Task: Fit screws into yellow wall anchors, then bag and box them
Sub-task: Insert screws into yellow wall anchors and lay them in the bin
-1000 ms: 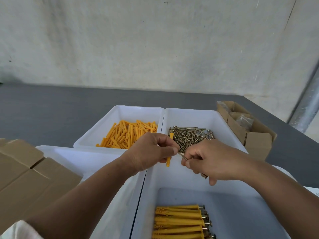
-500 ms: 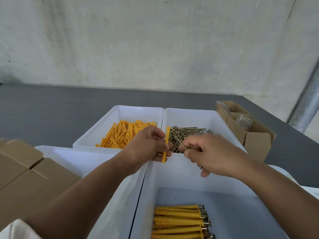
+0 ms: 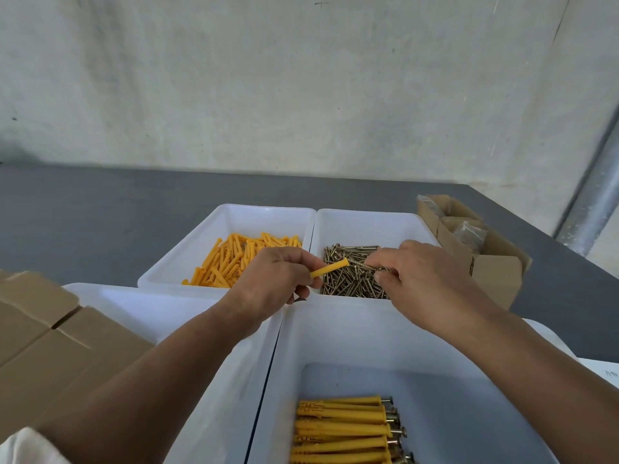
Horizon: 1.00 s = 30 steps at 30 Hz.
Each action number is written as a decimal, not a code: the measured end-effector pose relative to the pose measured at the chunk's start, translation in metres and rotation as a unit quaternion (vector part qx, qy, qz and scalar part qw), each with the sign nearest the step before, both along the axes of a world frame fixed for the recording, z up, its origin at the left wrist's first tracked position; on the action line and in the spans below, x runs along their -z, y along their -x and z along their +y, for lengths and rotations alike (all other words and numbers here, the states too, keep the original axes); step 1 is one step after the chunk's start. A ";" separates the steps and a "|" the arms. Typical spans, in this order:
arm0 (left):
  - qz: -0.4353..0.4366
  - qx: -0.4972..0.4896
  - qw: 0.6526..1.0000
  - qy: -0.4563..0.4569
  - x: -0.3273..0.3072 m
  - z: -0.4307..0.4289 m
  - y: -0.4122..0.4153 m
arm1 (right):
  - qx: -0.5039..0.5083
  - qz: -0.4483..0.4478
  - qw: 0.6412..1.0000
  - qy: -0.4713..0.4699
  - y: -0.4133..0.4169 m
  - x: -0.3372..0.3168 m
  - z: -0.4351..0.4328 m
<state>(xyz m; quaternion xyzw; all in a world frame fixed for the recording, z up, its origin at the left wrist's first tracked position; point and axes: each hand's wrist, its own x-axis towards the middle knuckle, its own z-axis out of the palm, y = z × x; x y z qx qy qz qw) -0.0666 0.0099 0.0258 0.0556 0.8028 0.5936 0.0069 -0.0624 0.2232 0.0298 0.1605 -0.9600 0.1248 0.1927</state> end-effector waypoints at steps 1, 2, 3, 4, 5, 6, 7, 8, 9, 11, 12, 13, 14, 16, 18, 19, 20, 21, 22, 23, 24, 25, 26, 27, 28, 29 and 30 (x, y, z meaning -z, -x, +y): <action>0.000 -0.004 1.000 0.001 0.000 0.000 0.000 | 0.000 0.003 1.000 0.000 0.000 0.000 0.000; 0.000 -0.008 1.000 0.001 0.000 -0.001 0.001 | 0.000 0.008 1.000 0.000 0.001 0.000 0.000; 0.000 -0.011 1.000 0.002 0.000 -0.001 0.001 | 0.000 0.014 1.000 0.001 0.001 0.000 0.000; 0.001 -0.011 1.000 0.004 0.000 -0.001 0.001 | 0.001 0.019 1.000 0.001 0.001 0.000 0.000; 0.002 -0.011 1.000 0.006 0.000 -0.001 0.000 | 0.003 0.022 1.000 -0.003 0.000 0.000 0.000; 0.003 -0.010 1.000 0.008 0.000 0.000 0.000 | 0.006 0.025 1.000 -0.012 0.000 0.000 0.000; 0.005 -0.009 1.000 0.011 0.000 0.000 0.000 | 0.009 0.029 0.999 -0.024 -0.001 0.001 -0.001; 0.008 -0.009 1.000 0.014 0.000 0.000 -0.001 | 0.012 0.034 0.999 -0.035 -0.001 0.001 -0.001; 0.011 -0.010 1.000 0.017 0.000 0.000 -0.001 | 0.014 0.039 0.998 -0.043 -0.002 0.001 -0.001; 0.016 -0.012 1.000 0.023 0.000 0.001 -0.001 | 0.018 0.042 0.997 -0.054 -0.002 0.000 -0.002; 0.019 -0.014 0.999 0.028 0.000 0.001 -0.001 | 0.020 0.042 0.997 -0.059 -0.003 0.000 -0.002; 0.022 -0.015 0.999 0.036 0.001 0.001 -0.001 | 0.019 0.041 0.997 -0.061 -0.003 -0.001 -0.002; 0.025 -0.015 0.999 0.045 0.001 0.001 -0.001 | 0.017 0.039 0.997 -0.060 -0.004 -0.001 -0.003; 0.028 -0.012 0.997 0.065 0.001 0.001 -0.001 | 0.009 0.037 0.998 -0.054 -0.005 -0.001 -0.005; 0.031 -0.006 0.995 0.090 0.002 0.002 -0.002 | 0.001 0.036 0.998 -0.053 -0.006 0.000 -0.008; 0.033 -0.003 0.994 0.100 0.002 0.003 -0.002 | -0.005 0.035 0.998 -0.052 -0.007 0.000 -0.009; 0.036 -0.001 0.993 0.108 0.002 0.004 -0.003 | -0.013 0.032 0.998 -0.050 -0.007 0.000 -0.011; 0.040 0.001 0.993 0.114 0.002 0.005 -0.003 | -0.022 0.028 0.998 -0.046 -0.007 0.001 -0.012; 0.045 0.003 0.992 0.116 0.003 0.005 -0.004 | -0.030 0.024 0.998 -0.044 -0.008 0.001 -0.013; 0.050 0.004 0.992 0.114 0.003 0.006 -0.004 | -0.038 0.020 0.998 -0.043 -0.008 0.001 -0.014; 0.054 0.006 0.992 0.111 0.002 0.006 -0.005 | -0.046 0.017 0.998 -0.042 -0.009 0.001 -0.015; 0.057 0.009 0.993 0.107 0.002 0.006 -0.005 | -0.054 0.013 0.998 -0.041 -0.010 0.001 -0.015; 0.060 0.013 0.993 0.103 0.002 0.006 -0.005 | -0.062 0.009 0.997 -0.039 -0.010 0.001 -0.016; 0.061 0.017 0.993 0.098 0.002 0.006 -0.005 | -0.070 0.005 0.997 -0.038 -0.011 0.000 -0.017; 0.061 0.023 0.993 0.094 0.002 0.006 -0.005 | -0.077 0.001 0.996 -0.038 -0.012 0.000 -0.019; 0.061 0.029 0.993 0.093 0.002 0.007 -0.005 | -0.082 -0.004 0.996 -0.040 -0.012 -0.001 -0.020; 0.061 0.036 0.993 0.093 0.002 0.007 -0.006 | -0.085 -0.008 0.996 -0.041 -0.013 -0.001 -0.020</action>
